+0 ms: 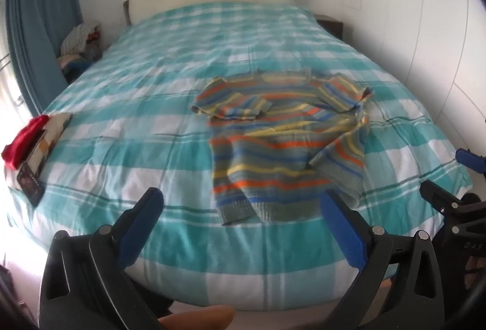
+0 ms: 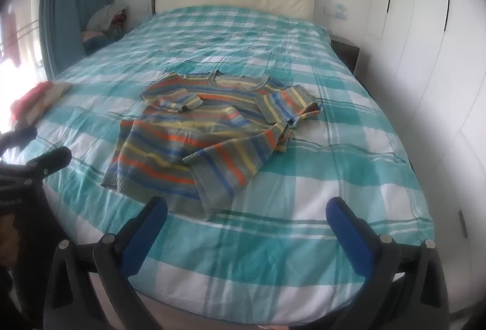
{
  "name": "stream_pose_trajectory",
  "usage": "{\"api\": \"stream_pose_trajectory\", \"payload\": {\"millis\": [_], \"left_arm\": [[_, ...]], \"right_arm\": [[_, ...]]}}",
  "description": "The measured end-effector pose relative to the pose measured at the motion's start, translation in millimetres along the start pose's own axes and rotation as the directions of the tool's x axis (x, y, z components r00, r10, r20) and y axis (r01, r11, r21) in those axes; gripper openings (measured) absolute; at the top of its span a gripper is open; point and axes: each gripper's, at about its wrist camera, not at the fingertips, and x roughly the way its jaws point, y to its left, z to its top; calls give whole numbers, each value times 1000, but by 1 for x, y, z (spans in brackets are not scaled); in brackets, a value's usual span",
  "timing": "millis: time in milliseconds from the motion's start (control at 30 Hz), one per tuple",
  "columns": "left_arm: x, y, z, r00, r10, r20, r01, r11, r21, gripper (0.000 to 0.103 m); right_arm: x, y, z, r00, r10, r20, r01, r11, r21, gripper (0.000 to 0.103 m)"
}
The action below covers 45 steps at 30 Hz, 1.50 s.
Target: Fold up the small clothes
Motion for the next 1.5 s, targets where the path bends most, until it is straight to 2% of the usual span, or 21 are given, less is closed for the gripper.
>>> {"api": "stream_pose_trajectory", "payload": {"millis": [100,200,267,433,767,1500], "left_arm": [[1,-7,0,999,38,18,-38,999,-9,103],[4,-4,4,1000,28,14,-28,999,-35,103],[7,5,6,1000,-12,-4,12,999,-42,103],[4,3,-2,999,-48,-16,48,998,-41,103],[10,7,-8,997,-45,-59,42,997,-57,103],[14,15,-1,996,-49,-76,43,996,-85,103]], "right_arm": [[-2,2,0,1000,0,5,0,1000,1,103],[2,-1,-3,1000,7,-7,-7,1000,11,103],[1,-1,-3,1000,10,-6,-10,1000,14,103],[-2,-3,-2,1000,27,-9,-27,1000,14,103],[3,6,-3,999,27,-22,-27,1000,8,103],[-3,10,10,1000,25,-14,-25,1000,0,103]]}}
